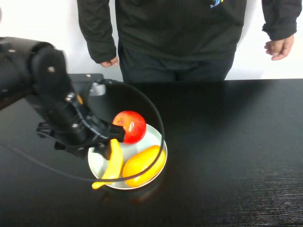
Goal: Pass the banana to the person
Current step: Pick up the banana
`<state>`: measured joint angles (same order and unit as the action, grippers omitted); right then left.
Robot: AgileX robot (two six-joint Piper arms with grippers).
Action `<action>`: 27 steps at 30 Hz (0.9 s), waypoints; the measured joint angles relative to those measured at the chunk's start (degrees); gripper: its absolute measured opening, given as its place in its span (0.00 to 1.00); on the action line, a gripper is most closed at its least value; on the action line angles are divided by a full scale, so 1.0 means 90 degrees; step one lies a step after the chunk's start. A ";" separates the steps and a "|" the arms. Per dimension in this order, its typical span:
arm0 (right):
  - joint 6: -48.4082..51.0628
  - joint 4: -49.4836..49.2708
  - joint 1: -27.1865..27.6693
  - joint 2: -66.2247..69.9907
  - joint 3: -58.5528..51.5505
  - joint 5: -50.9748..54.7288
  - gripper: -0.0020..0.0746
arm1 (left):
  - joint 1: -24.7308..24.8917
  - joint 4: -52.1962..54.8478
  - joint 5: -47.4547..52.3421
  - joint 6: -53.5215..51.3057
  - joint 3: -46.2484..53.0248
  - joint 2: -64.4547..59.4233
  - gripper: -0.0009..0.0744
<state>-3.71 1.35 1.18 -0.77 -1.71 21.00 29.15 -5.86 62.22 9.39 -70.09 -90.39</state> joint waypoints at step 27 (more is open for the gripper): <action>0.0000 0.0010 0.0000 0.0000 0.0000 0.0000 0.02 | 0.0065 0.0686 -0.1770 0.0839 -0.0234 -0.2167 0.72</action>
<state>-3.71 1.44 1.18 -0.77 -1.71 21.00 29.73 0.31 46.29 16.94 -72.20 -109.89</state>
